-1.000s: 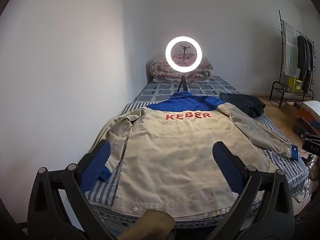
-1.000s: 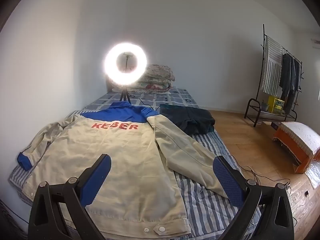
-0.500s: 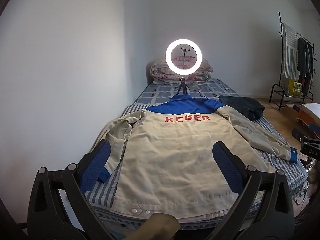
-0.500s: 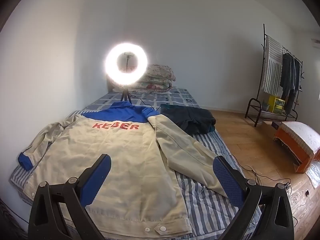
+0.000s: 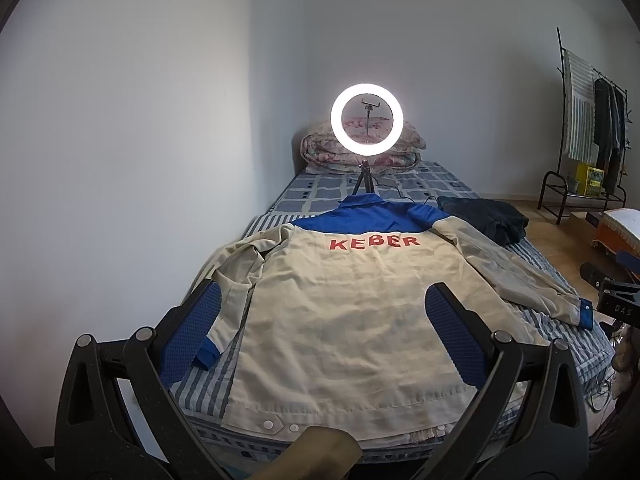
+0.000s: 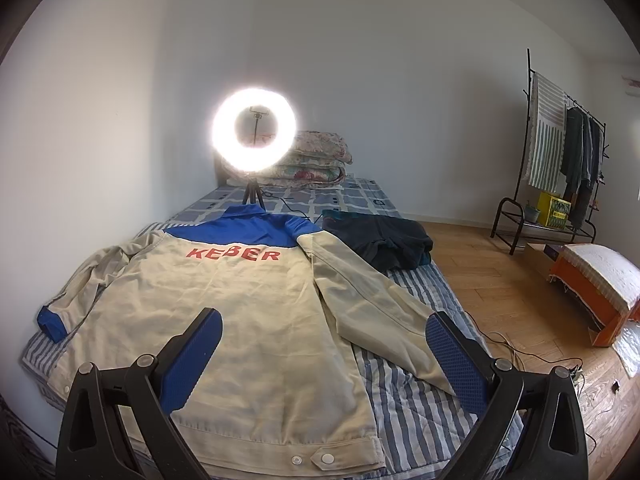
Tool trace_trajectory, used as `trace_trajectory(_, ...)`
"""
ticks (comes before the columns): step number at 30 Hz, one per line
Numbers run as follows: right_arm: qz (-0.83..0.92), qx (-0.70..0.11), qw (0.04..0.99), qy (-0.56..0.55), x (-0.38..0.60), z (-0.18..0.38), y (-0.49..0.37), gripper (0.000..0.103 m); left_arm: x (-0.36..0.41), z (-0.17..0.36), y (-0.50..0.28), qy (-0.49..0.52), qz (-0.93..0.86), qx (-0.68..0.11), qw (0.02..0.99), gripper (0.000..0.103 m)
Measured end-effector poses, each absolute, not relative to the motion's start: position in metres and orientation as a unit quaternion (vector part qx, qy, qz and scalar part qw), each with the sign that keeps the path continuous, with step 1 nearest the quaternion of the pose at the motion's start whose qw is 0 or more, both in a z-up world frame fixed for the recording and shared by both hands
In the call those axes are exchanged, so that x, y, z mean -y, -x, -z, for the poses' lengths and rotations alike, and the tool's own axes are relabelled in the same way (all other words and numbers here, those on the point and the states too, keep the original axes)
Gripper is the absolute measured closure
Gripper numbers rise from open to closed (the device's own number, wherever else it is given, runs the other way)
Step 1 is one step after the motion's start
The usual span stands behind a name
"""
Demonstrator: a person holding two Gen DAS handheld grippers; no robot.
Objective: Fold large clothes
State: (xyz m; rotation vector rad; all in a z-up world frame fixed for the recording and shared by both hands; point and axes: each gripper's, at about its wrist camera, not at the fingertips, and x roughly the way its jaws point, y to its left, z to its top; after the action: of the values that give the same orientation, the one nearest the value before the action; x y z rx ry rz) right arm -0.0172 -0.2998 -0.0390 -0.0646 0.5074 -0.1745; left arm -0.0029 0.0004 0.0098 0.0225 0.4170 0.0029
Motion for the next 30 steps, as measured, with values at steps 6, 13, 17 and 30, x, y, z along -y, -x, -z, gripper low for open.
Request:
trace_trajectory(6,0.087,-0.25,0.964,0.032,0.2999,0.0393,0.0174,0.0,0.0013,-0.013,0.0057,-0.014,-0.004,-0.199,0.98,0.0)
trace_trajectory(13,0.085,-0.251,0.964,0.031,0.2994,0.0393,0.0168,0.0,0.0002,-0.0136,0.0063,-0.012,-0.006,-0.197,0.98,0.0)
trace_trajectory(17,0.085,-0.251,0.964,0.032,0.2987,0.0391,0.016,0.0,0.0001,-0.0139,0.0059,-0.013,-0.006,-0.197,0.98,0.0)
trace_trajectory(30,0.083,-0.252,0.964,0.031,0.2956,0.0393,0.0138,0.0,-0.0017,-0.0139,0.0068,-0.013,-0.007,-0.196,0.98,0.0)
